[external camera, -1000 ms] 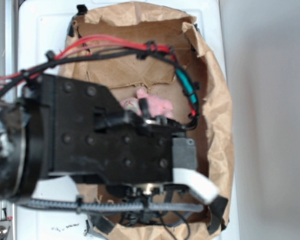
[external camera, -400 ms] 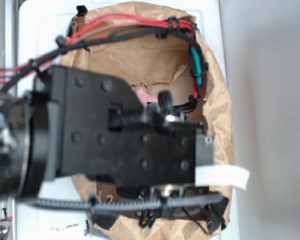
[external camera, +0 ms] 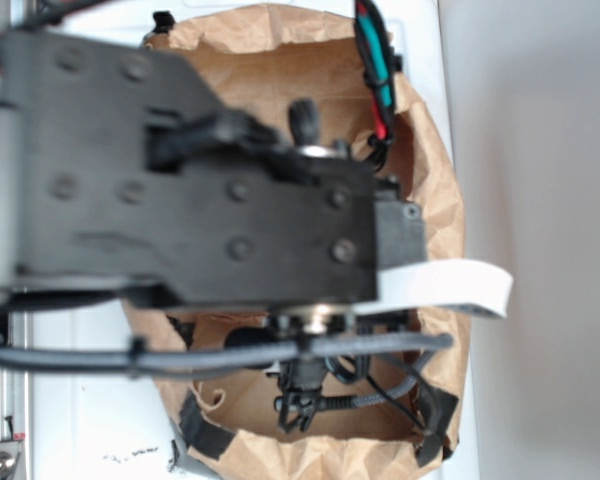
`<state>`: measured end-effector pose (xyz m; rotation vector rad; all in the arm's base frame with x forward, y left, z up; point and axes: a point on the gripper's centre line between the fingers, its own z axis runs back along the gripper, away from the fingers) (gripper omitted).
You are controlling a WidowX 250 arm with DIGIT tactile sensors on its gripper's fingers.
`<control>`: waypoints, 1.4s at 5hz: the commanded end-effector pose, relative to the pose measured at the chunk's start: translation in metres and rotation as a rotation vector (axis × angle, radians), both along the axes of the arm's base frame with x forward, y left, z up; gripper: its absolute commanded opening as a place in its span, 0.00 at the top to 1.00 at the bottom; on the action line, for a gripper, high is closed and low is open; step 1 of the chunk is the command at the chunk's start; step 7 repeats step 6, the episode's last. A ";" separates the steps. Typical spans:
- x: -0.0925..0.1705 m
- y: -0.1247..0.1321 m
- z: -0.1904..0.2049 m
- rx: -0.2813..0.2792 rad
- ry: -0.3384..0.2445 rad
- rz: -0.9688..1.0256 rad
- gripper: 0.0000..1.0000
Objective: Grab the green ball.
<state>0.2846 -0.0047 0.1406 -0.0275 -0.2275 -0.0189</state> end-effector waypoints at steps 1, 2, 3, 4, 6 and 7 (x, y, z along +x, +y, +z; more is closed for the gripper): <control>-0.003 0.006 0.055 0.044 -0.134 -0.038 1.00; -0.006 0.011 0.068 0.056 -0.106 -0.040 1.00; -0.007 0.010 0.064 0.121 -0.061 -0.058 1.00; -0.009 0.015 0.068 0.138 -0.012 -0.056 1.00; -0.010 0.019 0.066 0.100 -0.022 -0.052 1.00; -0.010 0.019 0.066 0.100 -0.022 -0.052 1.00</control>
